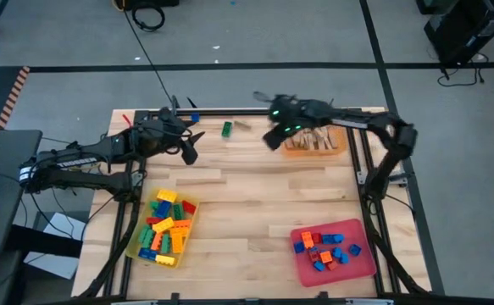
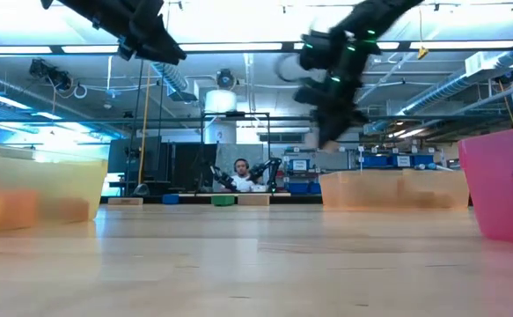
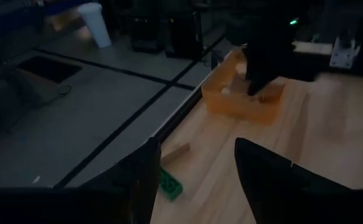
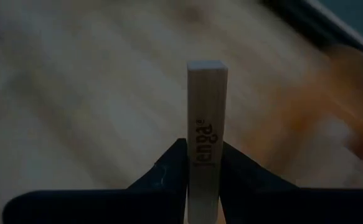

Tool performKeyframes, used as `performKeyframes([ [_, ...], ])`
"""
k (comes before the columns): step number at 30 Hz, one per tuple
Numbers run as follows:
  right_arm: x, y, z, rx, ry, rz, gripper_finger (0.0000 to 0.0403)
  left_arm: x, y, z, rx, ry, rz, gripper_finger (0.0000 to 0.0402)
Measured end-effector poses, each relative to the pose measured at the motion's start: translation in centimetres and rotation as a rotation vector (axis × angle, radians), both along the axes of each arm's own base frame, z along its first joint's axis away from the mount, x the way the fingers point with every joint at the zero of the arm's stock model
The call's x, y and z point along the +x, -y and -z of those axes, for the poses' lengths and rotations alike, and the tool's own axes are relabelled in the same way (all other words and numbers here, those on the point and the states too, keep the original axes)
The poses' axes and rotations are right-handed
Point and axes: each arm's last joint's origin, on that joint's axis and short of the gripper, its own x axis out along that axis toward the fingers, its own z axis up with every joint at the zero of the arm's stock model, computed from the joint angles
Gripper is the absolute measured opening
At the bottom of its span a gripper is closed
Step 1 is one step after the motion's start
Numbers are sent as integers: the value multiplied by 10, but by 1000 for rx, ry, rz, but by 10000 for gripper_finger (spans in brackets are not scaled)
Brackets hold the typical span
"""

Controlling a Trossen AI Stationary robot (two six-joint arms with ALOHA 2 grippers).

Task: Sort blocks by size
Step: Put the brown block into the orange bin, then put the large green game piece into the yellow bin

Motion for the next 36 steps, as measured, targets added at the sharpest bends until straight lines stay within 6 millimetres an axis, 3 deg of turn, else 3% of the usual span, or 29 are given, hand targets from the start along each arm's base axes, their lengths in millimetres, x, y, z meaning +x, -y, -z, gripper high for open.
performKeyframes([
  [4, -43, 12, 5, 33, -8, 210, 73, 1, 0, -5, 13, 51, 0, 214],
  [10, -75, 19, 11, 64, 2, 372, 87, 3, -1, -10, 27, 105, 0, 214],
  [22, -83, 28, 17, 36, -34, 372, 136, 3, -1, -10, 20, 115, -2, 214],
  [25, -83, 27, 15, 27, -37, 349, 149, 3, 0, -10, -52, 158, -6, 214],
  [36, -98, 14, -22, -49, 77, 324, 189, 21, -5, 6, -183, 157, -52, 224],
])
